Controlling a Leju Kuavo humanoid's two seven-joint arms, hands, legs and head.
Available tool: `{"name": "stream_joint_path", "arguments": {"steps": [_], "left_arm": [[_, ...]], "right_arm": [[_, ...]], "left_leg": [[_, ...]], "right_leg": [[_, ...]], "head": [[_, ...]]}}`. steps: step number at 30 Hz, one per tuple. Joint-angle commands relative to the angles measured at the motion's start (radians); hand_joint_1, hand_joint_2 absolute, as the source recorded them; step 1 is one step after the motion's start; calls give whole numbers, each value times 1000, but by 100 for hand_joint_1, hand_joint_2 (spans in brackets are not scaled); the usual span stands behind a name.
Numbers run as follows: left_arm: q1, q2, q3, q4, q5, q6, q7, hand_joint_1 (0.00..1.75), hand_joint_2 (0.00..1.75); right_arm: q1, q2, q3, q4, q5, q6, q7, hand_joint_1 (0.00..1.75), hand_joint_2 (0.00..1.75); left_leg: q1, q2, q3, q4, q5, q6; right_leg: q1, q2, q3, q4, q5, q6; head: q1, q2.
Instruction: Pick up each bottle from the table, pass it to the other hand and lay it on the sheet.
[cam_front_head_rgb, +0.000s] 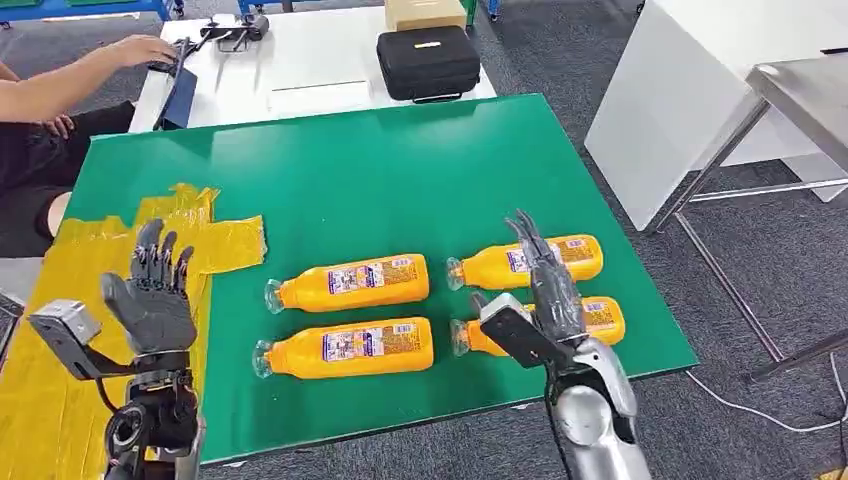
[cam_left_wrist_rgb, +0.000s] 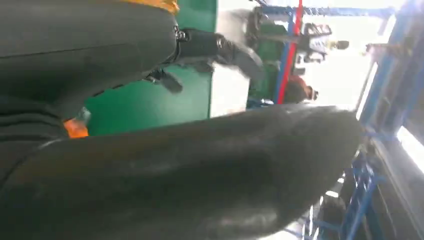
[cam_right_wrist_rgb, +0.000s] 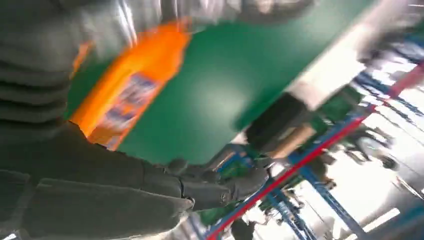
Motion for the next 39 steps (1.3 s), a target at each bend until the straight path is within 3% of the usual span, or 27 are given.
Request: {"name": "stream_joint_path", "arguments": {"steps": [1,8,12,16,28,36,39], "left_arm": [[-15,19,51,120,34,-7,-5,0,0],[-14,19,38,136,50,-10,-12,0,0],[-15,20,38,135,51,-10,-12,0,0],[-1,17,48,112,58,-4,-15,0,0],[-5,16,44,115,59,-4,-15,0,0],[-73,13,8,190,64,-7,-14,0,0],[-60,9,8,185,71,-3,-18,0,0]], "right_arm": [[136,-224,-74,-77,0,56,12,0,175],[200,-292,-119,-173,46,128,34,0,175],[198,-296,-120,-169,47,131,33,0,175],[175,-352,-137,-136,85,165,39,0,175],[151,-354,-129,-108,99,175,41,0,175],[-41,-415,-31,172,132,221,61,0,175],[-29,-456,-26,223,93,228,50,0,175]], "left_leg": [[-1,-3,5,-2,-1,0],[-3,0,4,-1,-2,-1],[-3,0,5,-1,-2,0],[-2,2,3,-1,-2,0],[-2,2,3,-1,-2,0],[-1,6,5,-1,-1,0],[-2,3,5,-2,0,1]], "right_leg": [[-1,-4,6,-1,-3,0],[-2,-2,4,0,-3,0],[-1,-1,4,-1,-2,0],[-1,0,2,0,-1,0],[0,1,3,-1,-1,0],[0,4,4,-3,2,1],[0,1,5,-3,2,2]], "head": [[0,0],[0,0],[0,0],[0,0],[0,0],[0,0],[0,0]]}}
